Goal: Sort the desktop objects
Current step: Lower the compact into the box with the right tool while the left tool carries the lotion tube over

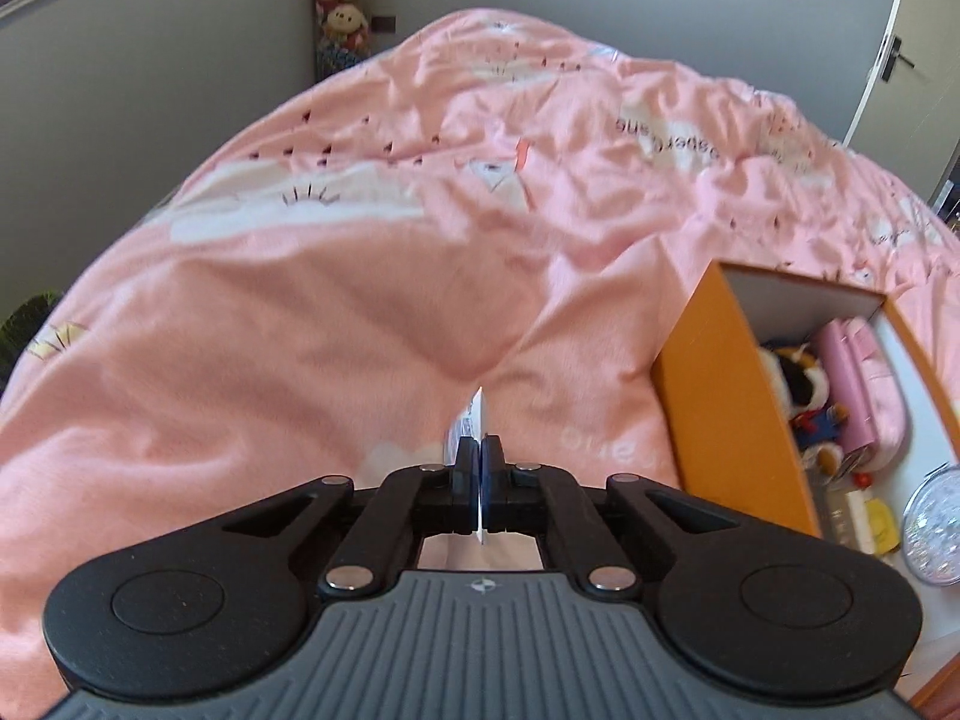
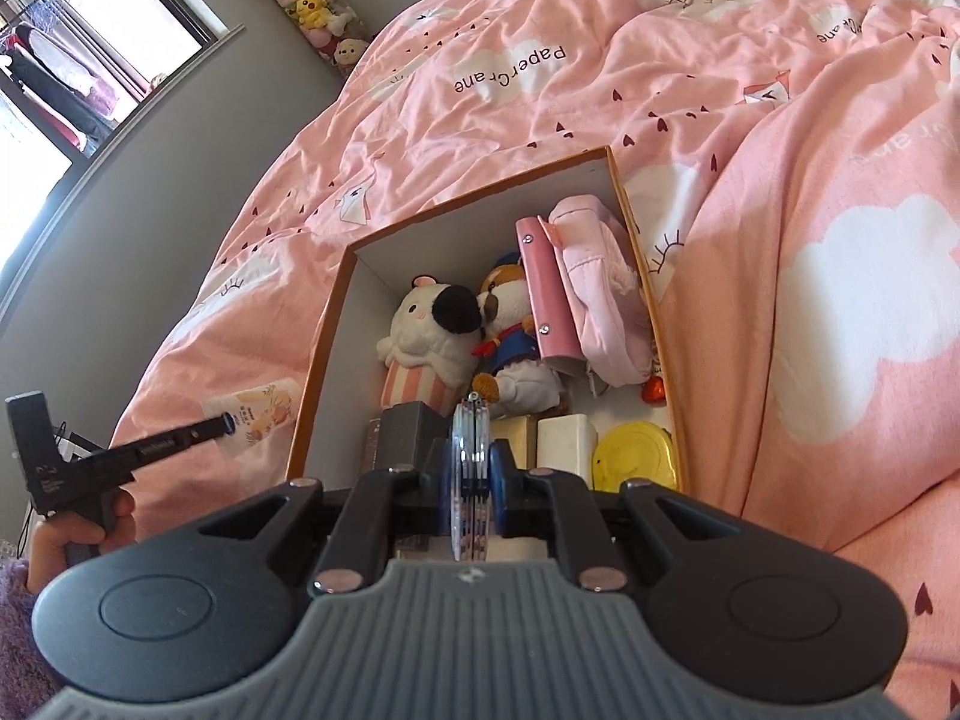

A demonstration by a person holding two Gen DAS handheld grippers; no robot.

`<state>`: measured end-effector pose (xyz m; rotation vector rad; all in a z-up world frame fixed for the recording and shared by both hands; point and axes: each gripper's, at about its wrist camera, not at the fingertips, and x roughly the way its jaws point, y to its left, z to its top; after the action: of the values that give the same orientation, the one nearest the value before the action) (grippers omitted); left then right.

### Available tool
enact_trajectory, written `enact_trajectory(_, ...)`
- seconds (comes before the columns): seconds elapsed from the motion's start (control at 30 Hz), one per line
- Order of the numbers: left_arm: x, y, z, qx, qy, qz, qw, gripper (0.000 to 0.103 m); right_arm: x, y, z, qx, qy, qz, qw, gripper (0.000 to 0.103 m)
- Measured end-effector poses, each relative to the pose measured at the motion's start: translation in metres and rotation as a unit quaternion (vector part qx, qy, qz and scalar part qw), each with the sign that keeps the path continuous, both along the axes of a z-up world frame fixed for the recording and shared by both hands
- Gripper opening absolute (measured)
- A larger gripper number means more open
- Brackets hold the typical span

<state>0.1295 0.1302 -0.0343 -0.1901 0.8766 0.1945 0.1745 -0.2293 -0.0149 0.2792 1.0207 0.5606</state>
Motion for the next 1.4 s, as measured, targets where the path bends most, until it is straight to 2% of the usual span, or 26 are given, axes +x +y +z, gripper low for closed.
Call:
enact_trajectory(0.13, -0.011, -0.009, 0.02, -0.015, -0.014, -0.008, 0.9998, 0.0, -0.005, -0.004, 0.002, 0.002, -0.006, -0.004, 1.0, 0.014)
enact_trajectory(0.2, -0.019, -0.013, 0.03, -0.034, -0.028, -0.014, 0.999, 0.0, -0.007, -0.006, 0.002, 0.001, -0.008, -0.004, 1.0, 0.014)
enact_trajectory(0.33, -0.039, -0.028, 0.057, -0.048, -0.064, -0.03, 0.9964, 0.0, -0.01, -0.012, -0.001, 0.005, -0.004, -0.005, 1.0, 0.014)
enact_trajectory(0.5, -0.056, -0.063, 0.099, -0.042, -0.11, -0.093, 0.9887, 0.0, -0.01, -0.016, -0.006, 0.008, 0.001, -0.008, 1.0, 0.014)
enact_trajectory(0.6, -0.057, -0.088, 0.11, -0.039, -0.117, -0.147, 0.9815, 0.0, -0.01, -0.016, -0.007, 0.011, 0.0, -0.005, 1.0, 0.014)
enact_trajectory(0.73, -0.051, -0.124, 0.101, -0.023, -0.097, -0.21, 0.9726, 0.0, -0.011, -0.016, -0.009, 0.019, 0.004, 0.001, 1.0, 0.014)
enact_trajectory(0.87, -0.046, -0.151, 0.08, 0.003, -0.06, -0.249, 0.9667, 0.0, -0.01, -0.015, -0.014, 0.025, 0.012, 0.002, 1.0, 0.014)
enact_trajectory(1.2, -0.041, -0.178, 0.037, 0.038, 0.012, -0.305, 0.9516, 0.0, -0.002, -0.005, -0.041, 0.029, 0.056, 0.016, 0.998, 0.014)
enact_trajectory(1.27, -0.039, -0.181, 0.031, 0.05, 0.021, -0.313, 0.9482, 0.0, -0.001, -0.002, -0.044, 0.022, 0.055, 0.024, 0.998, 0.014)
enact_trajectory(1.4, -0.037, -0.185, 0.024, 0.069, 0.03, -0.339, 0.9377, 0.0, -0.002, 0.005, -0.042, -0.008, 0.023, 0.056, 0.998, 0.014)
